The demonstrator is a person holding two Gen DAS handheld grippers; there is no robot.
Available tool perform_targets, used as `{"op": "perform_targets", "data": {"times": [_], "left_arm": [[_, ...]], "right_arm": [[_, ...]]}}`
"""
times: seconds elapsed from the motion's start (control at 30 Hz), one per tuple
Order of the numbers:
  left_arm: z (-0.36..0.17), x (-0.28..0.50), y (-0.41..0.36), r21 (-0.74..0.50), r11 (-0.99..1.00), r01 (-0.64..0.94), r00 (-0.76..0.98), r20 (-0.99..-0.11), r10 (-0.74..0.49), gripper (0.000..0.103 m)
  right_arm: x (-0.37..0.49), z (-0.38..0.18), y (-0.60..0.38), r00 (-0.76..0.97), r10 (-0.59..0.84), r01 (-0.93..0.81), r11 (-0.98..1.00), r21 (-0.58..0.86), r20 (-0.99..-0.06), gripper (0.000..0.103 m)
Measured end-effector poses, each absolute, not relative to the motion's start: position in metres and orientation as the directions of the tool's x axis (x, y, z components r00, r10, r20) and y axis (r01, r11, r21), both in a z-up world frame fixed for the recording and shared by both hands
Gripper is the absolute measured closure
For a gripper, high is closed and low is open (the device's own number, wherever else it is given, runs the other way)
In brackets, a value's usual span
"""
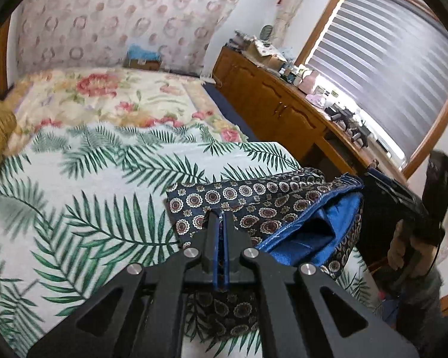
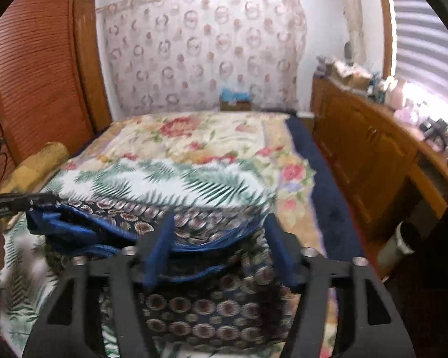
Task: Fold small clothes
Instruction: 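Lift the folded navy shirt with both grippers off the bed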
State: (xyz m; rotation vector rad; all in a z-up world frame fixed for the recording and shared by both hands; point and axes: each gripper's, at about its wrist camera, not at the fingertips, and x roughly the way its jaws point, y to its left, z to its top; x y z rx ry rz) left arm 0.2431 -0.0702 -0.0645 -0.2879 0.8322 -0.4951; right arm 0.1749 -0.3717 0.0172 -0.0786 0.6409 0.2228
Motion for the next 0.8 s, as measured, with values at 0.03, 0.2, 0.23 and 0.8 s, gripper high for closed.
{"op": "perform_targets", "data": {"times": [0.03,0.2,0.23,0.8], "left_arm": [[-0.066,0.245,-0.070,-0.435,0.848,0.304,0.565,-0.634,-0.528,0.102],[-0.065,0.246,-0.071,-0.435,0.829,0.352,0.541,-0.628,-0.560,0.092],[-0.062,0.247,-0.070,-0.437,0.827,0.355,0.539,-0.627,-0.563,0.089],[-0.065,0.251,-0.074,-0.276,0.867,0.415,0.501,-0.726,-0.471,0.076]], "right_arm": [[0.172,0.020,-0.374,0.790,0.172,-0.232,0.972,-0.028,-0.588,0.037],[0.166,0.007,-0.381,0.747,0.216,-0.306,0.951,-0.037,-0.628,0.035],[0.165,0.000,-0.380,0.735,0.214,-0.321,0.946,-0.052,-0.644,0.035],[0.234,-0.043,-0.385,0.663,0.149,-0.247,0.969,-0.026,-0.734,0.035]]}}
